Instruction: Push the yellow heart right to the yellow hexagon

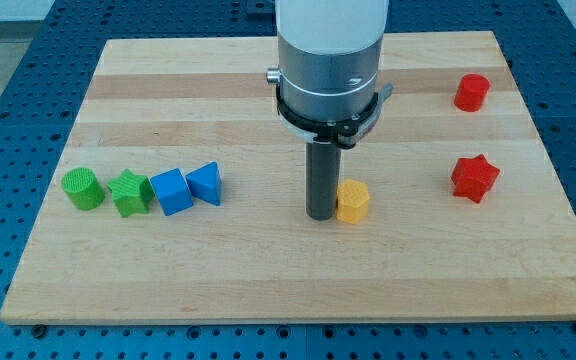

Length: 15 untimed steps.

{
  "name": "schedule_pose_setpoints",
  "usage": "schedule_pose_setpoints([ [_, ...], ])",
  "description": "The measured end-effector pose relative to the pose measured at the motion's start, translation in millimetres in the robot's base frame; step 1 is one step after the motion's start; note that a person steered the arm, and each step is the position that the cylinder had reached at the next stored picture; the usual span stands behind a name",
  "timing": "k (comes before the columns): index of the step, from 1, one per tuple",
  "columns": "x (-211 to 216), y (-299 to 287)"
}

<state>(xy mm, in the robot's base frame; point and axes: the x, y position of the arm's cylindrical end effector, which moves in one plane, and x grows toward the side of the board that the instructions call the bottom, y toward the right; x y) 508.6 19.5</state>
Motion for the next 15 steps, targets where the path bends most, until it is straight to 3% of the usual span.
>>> schedule_pose_setpoints([
  [1, -0.1, 0.1],
  [2, -53.2, -3.7],
  [3, -165.2, -8.2],
  [4, -216.7, -10.5],
  [5, -219.5, -8.0],
  [6, -252.5, 59.1],
  [8, -253.1, 65.5],
  [9, -211.9, 65.5],
  [11, -79.4, 80.9],
  [12, -104.4, 81.0],
  [13, -170.1, 81.0],
  [14, -179.6, 61.6],
  [15, -129.6, -1.7],
])
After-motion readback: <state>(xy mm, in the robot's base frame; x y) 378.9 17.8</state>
